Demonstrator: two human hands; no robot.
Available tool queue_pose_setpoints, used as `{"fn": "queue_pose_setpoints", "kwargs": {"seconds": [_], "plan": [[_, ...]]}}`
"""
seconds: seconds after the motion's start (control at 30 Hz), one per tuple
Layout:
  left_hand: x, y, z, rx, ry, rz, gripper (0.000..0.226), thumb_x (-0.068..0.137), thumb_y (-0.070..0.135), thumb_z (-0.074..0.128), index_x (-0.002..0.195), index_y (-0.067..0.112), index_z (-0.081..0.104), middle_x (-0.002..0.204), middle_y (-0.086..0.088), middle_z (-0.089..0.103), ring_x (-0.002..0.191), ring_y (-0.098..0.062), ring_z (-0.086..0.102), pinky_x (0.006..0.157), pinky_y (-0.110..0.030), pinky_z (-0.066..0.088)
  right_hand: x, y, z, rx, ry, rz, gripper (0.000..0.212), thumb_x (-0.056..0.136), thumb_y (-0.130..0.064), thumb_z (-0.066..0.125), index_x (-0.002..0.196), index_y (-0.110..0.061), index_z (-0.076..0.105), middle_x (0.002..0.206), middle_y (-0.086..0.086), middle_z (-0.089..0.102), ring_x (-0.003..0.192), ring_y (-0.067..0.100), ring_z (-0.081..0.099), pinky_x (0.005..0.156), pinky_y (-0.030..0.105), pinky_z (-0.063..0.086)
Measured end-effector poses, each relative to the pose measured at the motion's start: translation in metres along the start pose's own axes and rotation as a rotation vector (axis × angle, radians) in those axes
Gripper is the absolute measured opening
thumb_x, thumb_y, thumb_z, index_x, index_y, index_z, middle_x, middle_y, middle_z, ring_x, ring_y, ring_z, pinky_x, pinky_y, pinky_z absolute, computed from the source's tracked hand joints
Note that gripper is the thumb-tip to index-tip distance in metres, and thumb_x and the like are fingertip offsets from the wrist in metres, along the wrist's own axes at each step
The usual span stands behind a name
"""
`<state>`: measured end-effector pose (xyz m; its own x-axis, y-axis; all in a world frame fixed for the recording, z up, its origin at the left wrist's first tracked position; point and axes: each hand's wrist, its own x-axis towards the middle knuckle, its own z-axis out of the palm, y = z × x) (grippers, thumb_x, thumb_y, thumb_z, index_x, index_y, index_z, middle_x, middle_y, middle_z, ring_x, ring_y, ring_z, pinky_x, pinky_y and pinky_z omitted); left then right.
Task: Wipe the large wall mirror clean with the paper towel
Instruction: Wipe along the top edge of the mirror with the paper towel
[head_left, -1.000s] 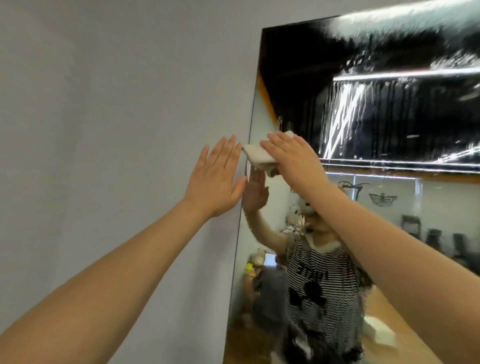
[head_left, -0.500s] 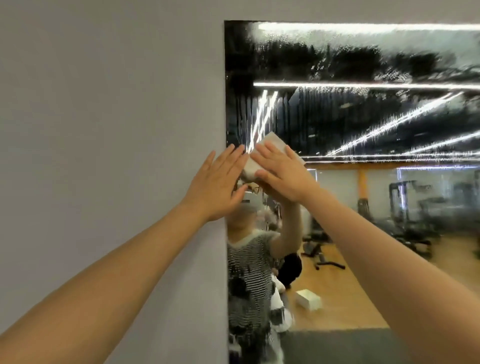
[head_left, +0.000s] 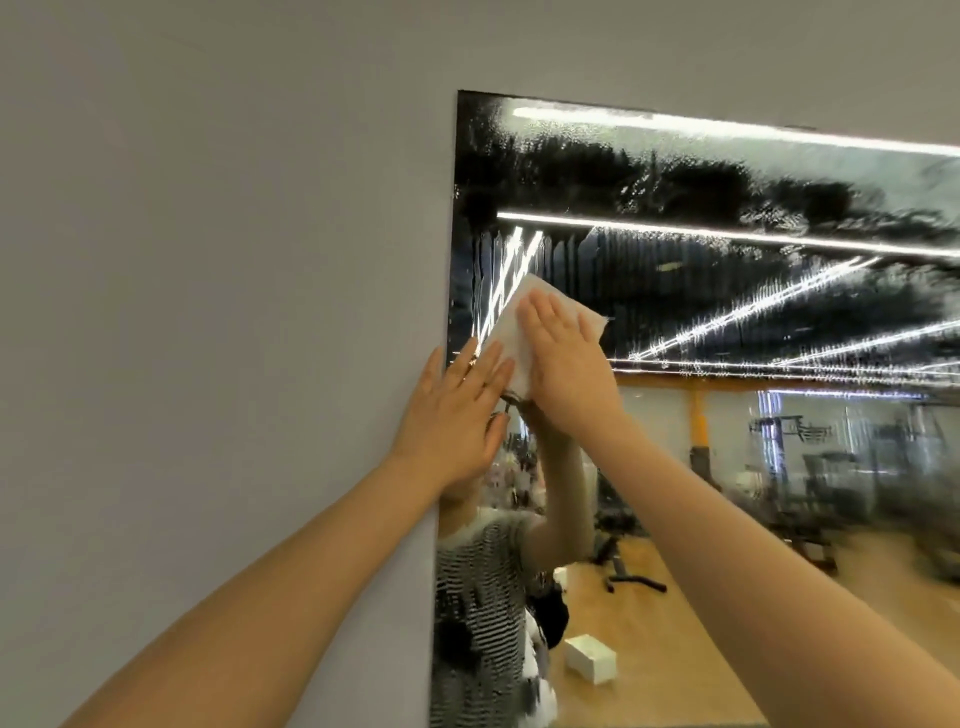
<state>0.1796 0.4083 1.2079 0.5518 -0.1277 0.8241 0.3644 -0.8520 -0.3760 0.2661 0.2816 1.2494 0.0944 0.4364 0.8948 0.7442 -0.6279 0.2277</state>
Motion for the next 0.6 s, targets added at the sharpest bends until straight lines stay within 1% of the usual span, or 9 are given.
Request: {"fn": "queue_pose_setpoints", "kwargs": {"seconds": [0.07,0.17,0.23,0.27,0.3,0.33,0.37,0.47,0.6], "plan": [[0.000,0.010,0.006,-0.047,0.018,-0.065,0.057,0.103,0.042,0.016,0.141,0.023,-0.023,0.161,0.000,-0.018,0.147,-0.020,-0.020,0.111,-0.042,-0.022,-0.004,-0.011,0.011,0.083,0.031,0.131,0.065,0.103,-0.023,0.039,0.154,-0.008,0.004,0.163,0.010,-0.001,0.150,0.022,-0.004,0.117,0.035,-0.009],[0.003,0.010,0.009,-0.066,0.060,-0.050,0.060,0.103,0.038,0.020,0.147,0.020,-0.017,0.163,-0.003,-0.007,0.149,-0.022,-0.012,0.114,-0.041,-0.016,0.009,-0.004,0.012,0.071,0.064,0.079,0.059,0.105,-0.026,0.032,0.155,-0.009,0.005,0.163,0.009,-0.002,0.150,0.022,-0.005,0.118,0.036,-0.006],[0.006,0.000,0.005,-0.098,0.125,0.027,0.059,0.099,0.034,0.027,0.154,0.015,0.018,0.160,-0.009,0.022,0.148,-0.027,0.015,0.119,-0.044,0.005,0.023,0.012,0.004,0.041,0.016,-0.054,0.058,0.106,-0.028,0.029,0.155,-0.014,0.001,0.163,0.005,-0.007,0.149,0.017,-0.010,0.116,0.033,-0.011],[0.009,-0.004,0.004,-0.116,0.161,0.056,0.058,0.093,0.032,0.030,0.147,0.012,0.040,0.150,-0.012,0.041,0.141,-0.030,0.033,0.115,-0.048,0.021,0.030,0.020,-0.001,0.027,-0.028,-0.118,0.060,0.105,-0.028,0.031,0.155,-0.016,0.000,0.163,0.003,-0.008,0.148,0.015,-0.011,0.115,0.031,-0.012],[0.013,-0.010,0.004,-0.127,0.210,0.068,0.057,0.088,0.030,0.032,0.137,0.008,0.053,0.138,-0.014,0.054,0.132,-0.033,0.045,0.109,-0.049,0.032,0.036,0.027,-0.007,0.010,-0.073,-0.167,0.063,0.104,-0.029,0.035,0.155,-0.017,-0.001,0.162,0.002,-0.009,0.147,0.013,-0.012,0.114,0.030,-0.014],[0.018,-0.017,0.003,-0.140,0.274,0.051,0.056,0.086,0.029,0.034,0.132,0.005,0.057,0.134,-0.015,0.057,0.129,-0.034,0.049,0.108,-0.049,0.034,0.043,0.032,-0.013,-0.004,-0.113,-0.201,0.067,0.103,-0.030,0.040,0.154,-0.017,-0.002,0.162,0.001,-0.010,0.147,0.012,-0.012,0.113,0.029,-0.014],[0.022,-0.021,0.000,-0.162,0.283,0.009,0.057,0.087,0.028,0.035,0.136,0.004,0.052,0.139,-0.016,0.053,0.134,-0.033,0.044,0.112,-0.046,0.027,0.048,0.036,-0.018,-0.003,-0.143,-0.221,0.073,0.101,-0.032,0.045,0.154,-0.017,-0.002,0.162,0.000,-0.010,0.147,0.012,-0.012,0.113,0.028,-0.014],[0.043,-0.035,-0.012,-0.125,0.276,-0.124,0.060,0.099,0.030,0.031,0.154,0.009,0.018,0.162,-0.009,0.013,0.149,-0.024,0.005,0.117,-0.036,-0.005,0.057,0.037,-0.023,0.037,-0.148,-0.225,0.090,0.092,-0.044,0.059,0.155,-0.018,-0.001,0.162,-0.001,-0.009,0.149,0.014,-0.010,0.114,0.027,-0.012],[0.061,-0.045,-0.016,-0.090,0.261,-0.086,0.062,0.103,0.034,0.030,0.155,0.012,0.005,0.163,-0.005,0.000,0.150,-0.020,-0.006,0.117,-0.035,-0.011,0.060,0.032,-0.022,0.013,-0.129,-0.162,0.092,0.092,-0.049,0.056,0.155,-0.016,-0.003,0.162,0.002,-0.012,0.149,0.016,-0.011,0.116,0.031,-0.010]]}}
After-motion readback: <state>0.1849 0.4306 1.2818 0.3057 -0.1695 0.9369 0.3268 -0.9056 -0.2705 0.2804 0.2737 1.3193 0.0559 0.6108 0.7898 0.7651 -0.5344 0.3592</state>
